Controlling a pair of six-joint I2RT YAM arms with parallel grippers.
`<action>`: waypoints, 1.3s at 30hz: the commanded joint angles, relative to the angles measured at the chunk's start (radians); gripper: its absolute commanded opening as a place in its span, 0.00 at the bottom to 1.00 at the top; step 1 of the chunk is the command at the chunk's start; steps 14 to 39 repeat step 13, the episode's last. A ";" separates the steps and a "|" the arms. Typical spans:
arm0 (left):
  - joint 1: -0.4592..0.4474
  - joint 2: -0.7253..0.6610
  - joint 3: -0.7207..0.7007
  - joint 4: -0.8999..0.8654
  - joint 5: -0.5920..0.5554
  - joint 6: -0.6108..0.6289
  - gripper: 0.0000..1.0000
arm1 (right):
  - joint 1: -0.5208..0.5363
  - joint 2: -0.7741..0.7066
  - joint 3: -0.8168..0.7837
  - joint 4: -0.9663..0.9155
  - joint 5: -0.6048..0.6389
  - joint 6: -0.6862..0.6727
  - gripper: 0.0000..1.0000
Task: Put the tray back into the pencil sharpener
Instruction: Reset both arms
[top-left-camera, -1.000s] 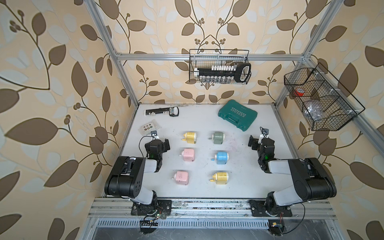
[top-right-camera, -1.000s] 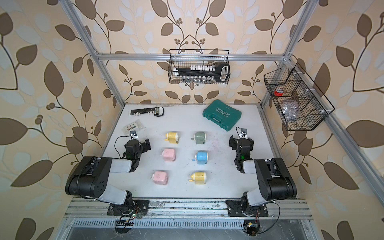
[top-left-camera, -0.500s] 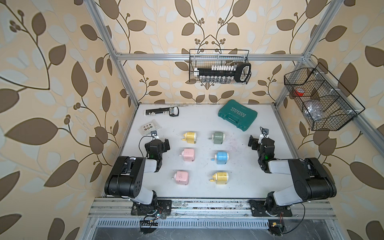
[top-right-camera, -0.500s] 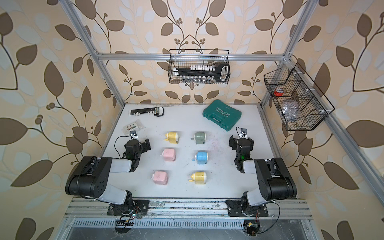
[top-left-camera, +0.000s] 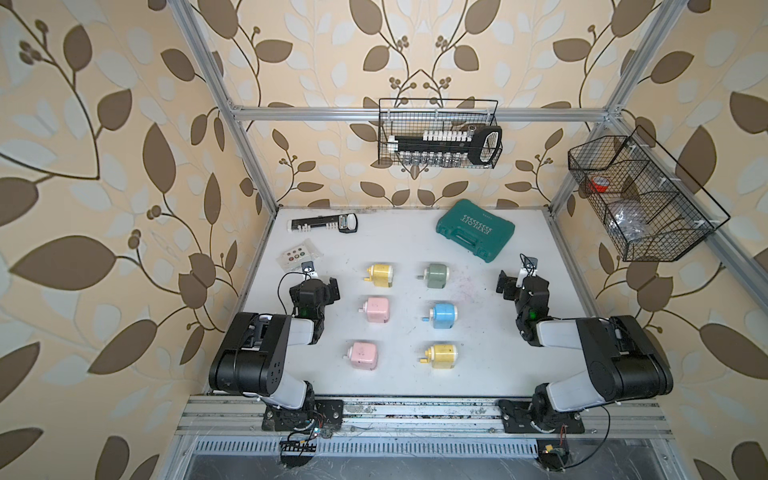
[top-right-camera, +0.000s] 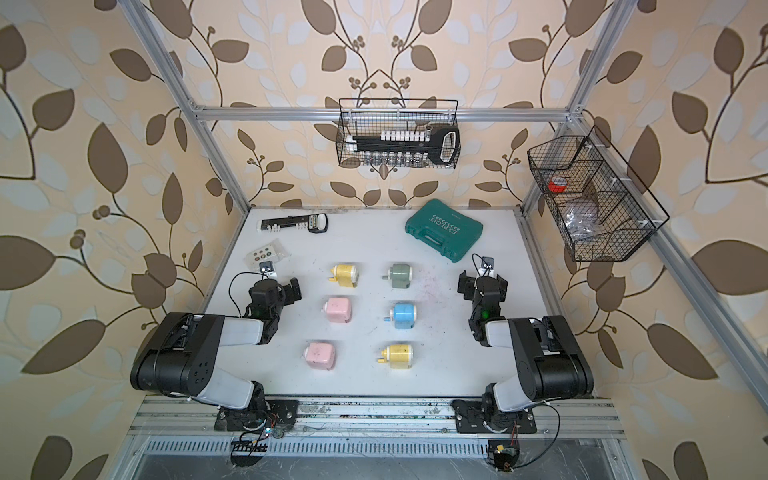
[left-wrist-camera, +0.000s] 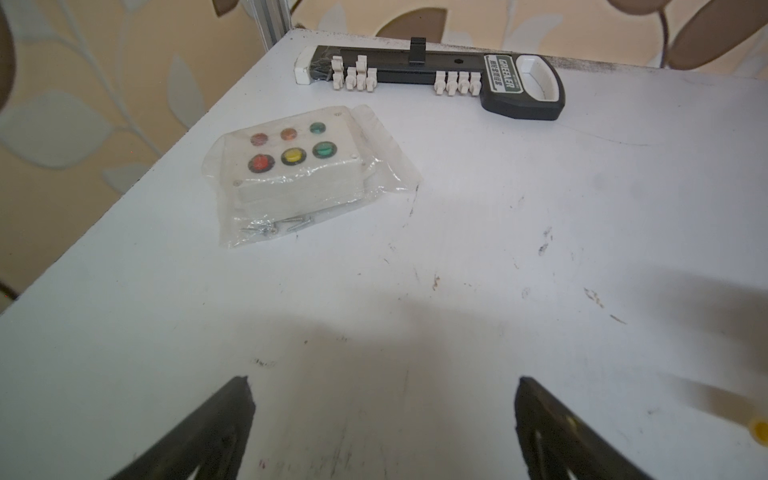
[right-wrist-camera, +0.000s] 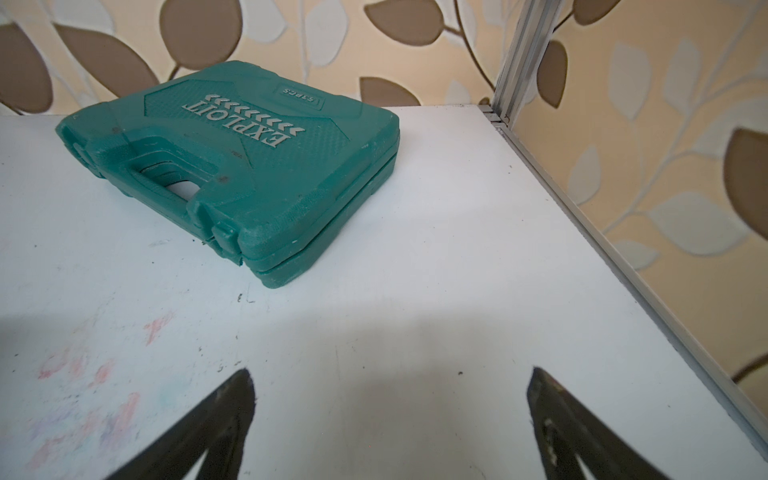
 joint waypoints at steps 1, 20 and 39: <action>-0.002 -0.016 0.019 0.020 0.011 0.012 0.99 | -0.002 -0.002 0.004 0.014 -0.011 0.009 0.99; -0.002 -0.016 0.019 0.020 0.010 0.012 0.99 | -0.002 -0.002 0.006 0.008 -0.011 0.010 0.99; -0.002 -0.016 0.019 0.020 0.010 0.012 0.99 | -0.002 -0.002 0.006 0.008 -0.011 0.010 0.99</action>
